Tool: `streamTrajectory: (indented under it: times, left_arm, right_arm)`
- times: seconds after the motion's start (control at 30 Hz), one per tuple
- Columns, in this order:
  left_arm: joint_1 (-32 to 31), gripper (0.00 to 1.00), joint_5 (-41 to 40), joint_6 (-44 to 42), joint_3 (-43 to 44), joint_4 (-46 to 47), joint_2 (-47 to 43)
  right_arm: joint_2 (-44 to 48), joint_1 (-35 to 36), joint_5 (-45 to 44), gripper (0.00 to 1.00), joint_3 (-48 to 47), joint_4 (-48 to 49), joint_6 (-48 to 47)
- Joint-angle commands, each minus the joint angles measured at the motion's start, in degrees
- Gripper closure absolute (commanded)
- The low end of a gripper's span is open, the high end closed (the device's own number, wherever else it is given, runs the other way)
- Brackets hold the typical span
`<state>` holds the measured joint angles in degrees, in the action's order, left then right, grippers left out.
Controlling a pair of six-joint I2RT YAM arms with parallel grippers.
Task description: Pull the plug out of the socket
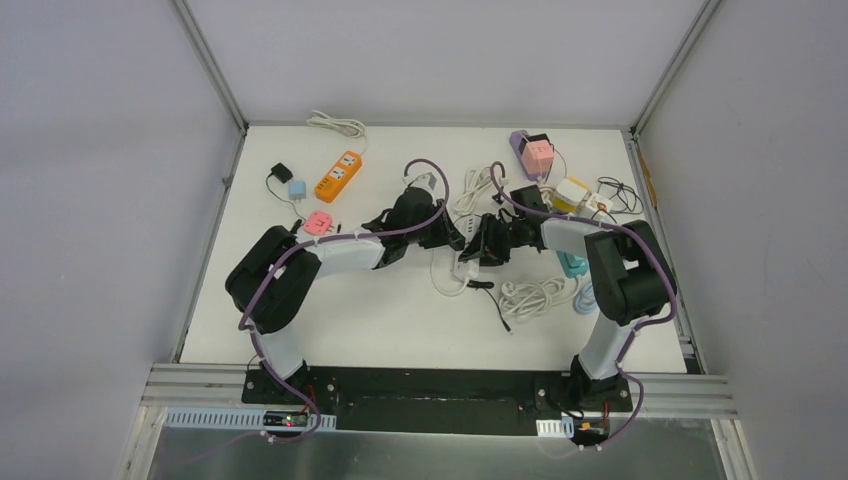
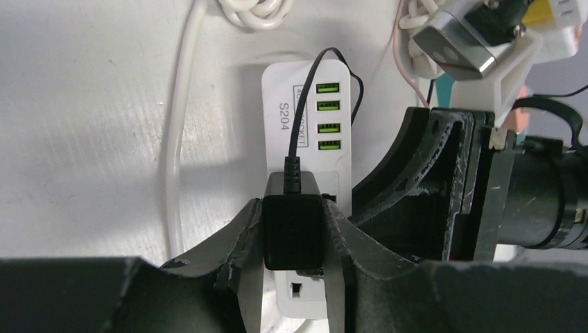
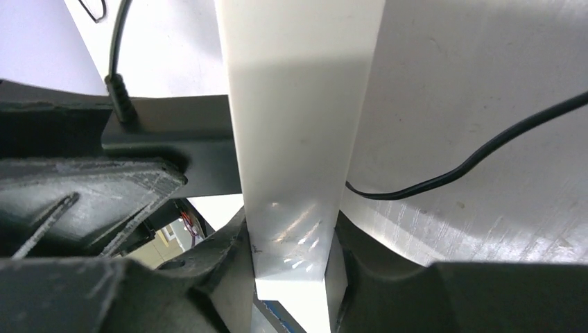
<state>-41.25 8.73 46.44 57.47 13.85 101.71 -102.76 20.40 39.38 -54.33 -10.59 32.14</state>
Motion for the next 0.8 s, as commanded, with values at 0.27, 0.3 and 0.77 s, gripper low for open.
streamTrajectory:
  times: [0.27, 0.3, 0.77]
  left_arm:
    - [-2.11, 1.00, -5.76, 1.07, 0.23, 1.50, -3.41]
    - [-0.74, 1.00, -3.45, 4.79, -0.91, 4.45, -3.03]
    - [-5.80, 1.00, -11.29, -8.27, 5.17, -7.88, -5.99]
  right_arm:
    - [2.82, 0.43, 4.30, 1.00, -1.43, 3.49, 0.01]
    - [3.03, 0.44, 4.23, 1.00, -1.28, 3.55, -0.06]
    - [3.71, 0.40, 3.45, 1.00, -0.98, 2.96, -2.37]
